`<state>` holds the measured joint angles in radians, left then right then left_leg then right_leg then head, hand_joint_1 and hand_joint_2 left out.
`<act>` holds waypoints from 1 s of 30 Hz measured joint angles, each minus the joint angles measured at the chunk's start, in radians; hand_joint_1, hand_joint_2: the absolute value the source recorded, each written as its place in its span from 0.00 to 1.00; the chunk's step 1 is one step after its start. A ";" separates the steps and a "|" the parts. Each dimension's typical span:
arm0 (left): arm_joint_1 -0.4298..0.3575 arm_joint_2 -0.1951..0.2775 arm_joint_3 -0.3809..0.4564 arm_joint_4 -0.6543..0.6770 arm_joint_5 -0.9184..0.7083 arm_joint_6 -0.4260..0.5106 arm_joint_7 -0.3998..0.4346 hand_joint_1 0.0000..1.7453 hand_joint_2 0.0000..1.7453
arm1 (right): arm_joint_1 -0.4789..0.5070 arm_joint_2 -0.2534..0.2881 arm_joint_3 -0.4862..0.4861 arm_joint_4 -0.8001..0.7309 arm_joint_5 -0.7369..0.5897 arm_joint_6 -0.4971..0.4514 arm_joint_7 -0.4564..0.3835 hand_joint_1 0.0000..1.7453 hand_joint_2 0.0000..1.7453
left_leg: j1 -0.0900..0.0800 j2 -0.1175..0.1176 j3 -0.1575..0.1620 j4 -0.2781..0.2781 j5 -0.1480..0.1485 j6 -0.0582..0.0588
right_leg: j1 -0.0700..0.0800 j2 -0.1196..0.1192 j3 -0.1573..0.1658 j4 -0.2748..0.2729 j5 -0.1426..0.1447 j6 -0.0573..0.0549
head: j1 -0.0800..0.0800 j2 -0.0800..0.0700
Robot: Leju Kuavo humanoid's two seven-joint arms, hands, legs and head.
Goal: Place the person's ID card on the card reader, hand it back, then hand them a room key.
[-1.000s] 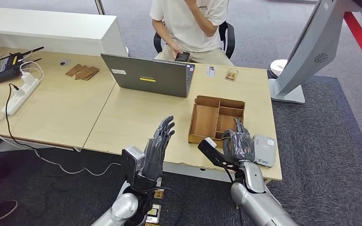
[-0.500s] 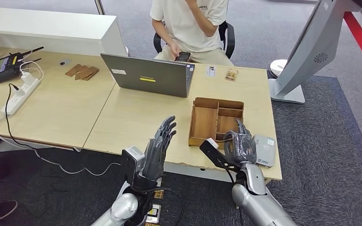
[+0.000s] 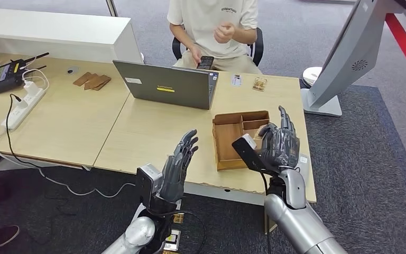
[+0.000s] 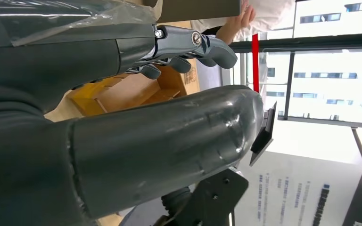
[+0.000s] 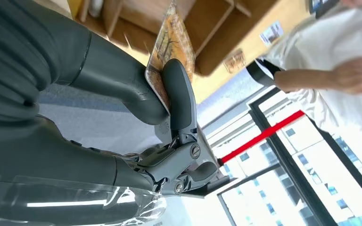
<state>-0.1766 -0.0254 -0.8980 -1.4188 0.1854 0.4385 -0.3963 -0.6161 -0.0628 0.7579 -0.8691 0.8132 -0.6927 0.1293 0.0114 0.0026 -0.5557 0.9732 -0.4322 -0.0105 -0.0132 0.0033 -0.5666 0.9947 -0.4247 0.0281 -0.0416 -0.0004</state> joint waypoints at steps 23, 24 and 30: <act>-0.060 -0.044 -0.014 0.051 0.039 -0.099 -0.055 0.00 0.00 | -0.249 -0.011 -0.016 0.042 0.012 0.088 0.033 1.00 1.00 | 0.000 0.000 0.000 0.000 0.001 0.000 | 0.000 0.000 0.000 0.000 0.001 0.000 | 0.000 0.000; -0.066 -0.046 -0.017 0.056 0.043 -0.103 -0.057 0.00 0.00 | -0.272 -0.004 -0.015 0.067 0.014 0.100 0.038 1.00 1.00 | 0.000 0.000 0.000 0.000 0.001 0.000 | 0.000 0.000 0.000 0.000 0.001 0.000 | 0.000 0.000; -0.090 -0.058 -0.029 0.083 0.056 -0.125 -0.062 0.00 0.00 | -0.355 0.034 -0.010 0.199 0.015 0.146 0.076 1.00 1.00 | 0.000 -0.001 -0.001 0.000 0.001 0.000 | 0.000 0.000 0.000 0.000 0.001 0.000 | 0.000 0.000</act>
<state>-0.2661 -0.0831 -0.9269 -1.3359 0.2418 0.3140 -0.4585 -0.9710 -0.0287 0.7480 -0.6700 0.8284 -0.5470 0.2052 0.0114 0.0018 -0.5564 0.9733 -0.4310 -0.0103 -0.0133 0.0030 -0.5669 0.9947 -0.4233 0.0283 -0.0418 -0.0004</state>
